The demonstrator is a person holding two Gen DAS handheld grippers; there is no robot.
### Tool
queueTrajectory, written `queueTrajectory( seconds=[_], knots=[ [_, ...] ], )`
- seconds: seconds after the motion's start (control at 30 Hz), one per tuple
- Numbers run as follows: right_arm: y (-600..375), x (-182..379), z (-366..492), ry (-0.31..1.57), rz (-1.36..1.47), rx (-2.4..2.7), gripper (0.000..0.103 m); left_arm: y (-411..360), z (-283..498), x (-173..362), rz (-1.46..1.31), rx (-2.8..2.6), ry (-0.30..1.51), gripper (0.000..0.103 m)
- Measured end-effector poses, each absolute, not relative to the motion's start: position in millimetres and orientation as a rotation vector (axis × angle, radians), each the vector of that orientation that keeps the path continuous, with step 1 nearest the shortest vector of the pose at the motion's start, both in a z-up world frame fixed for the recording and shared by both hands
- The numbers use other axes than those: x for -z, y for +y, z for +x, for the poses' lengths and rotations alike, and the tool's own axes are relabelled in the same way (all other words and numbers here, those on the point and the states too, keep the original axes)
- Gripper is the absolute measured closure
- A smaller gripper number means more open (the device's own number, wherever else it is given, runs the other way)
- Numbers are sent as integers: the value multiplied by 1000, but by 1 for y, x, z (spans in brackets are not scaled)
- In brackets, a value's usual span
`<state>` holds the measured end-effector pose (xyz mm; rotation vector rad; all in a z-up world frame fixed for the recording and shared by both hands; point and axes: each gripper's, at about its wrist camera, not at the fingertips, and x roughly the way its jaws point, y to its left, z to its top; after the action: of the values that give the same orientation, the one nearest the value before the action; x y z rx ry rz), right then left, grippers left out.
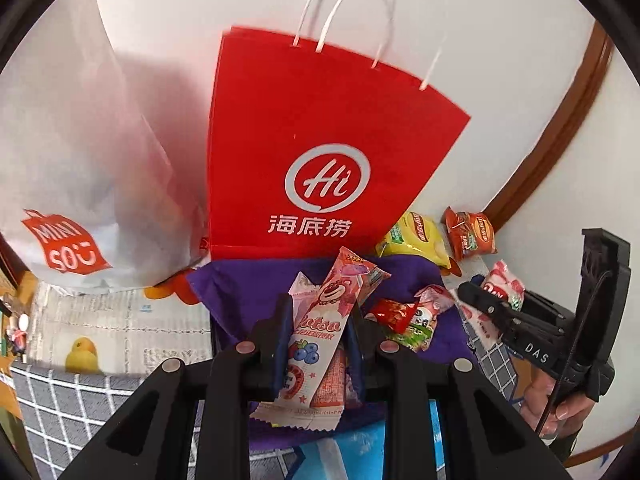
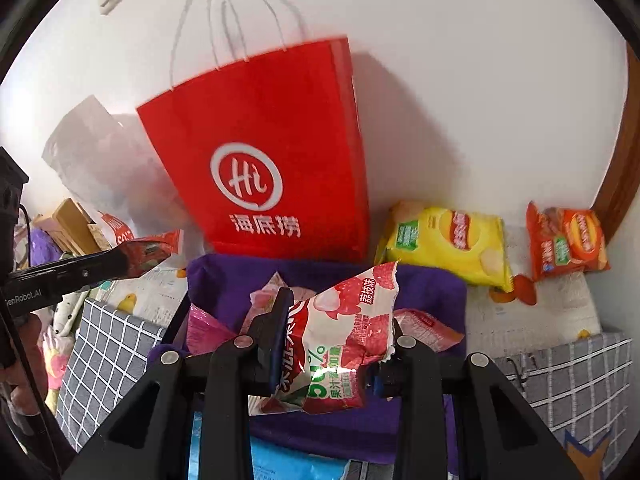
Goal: Organize snacks
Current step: 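Lift both held snacks up over the purple towel, then open both tools to drop the snacks onto the towel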
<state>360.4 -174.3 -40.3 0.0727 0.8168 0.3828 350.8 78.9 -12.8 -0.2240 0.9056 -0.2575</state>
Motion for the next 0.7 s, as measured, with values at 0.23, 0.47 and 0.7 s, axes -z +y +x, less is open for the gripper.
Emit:
queueTrajectory(
  seconds=[0.23,0.47,0.7],
  knots=[
    [-173,69,378,897,72,-421,71,75,375,55,-251,273,997,79],
    [-158,92,384,931,55,-454,70,75,383,76,-276,267,1055,79],
    [-147,113,391,965,116,-462,70,70,386,85,-279,282,1082,79]
  ],
)
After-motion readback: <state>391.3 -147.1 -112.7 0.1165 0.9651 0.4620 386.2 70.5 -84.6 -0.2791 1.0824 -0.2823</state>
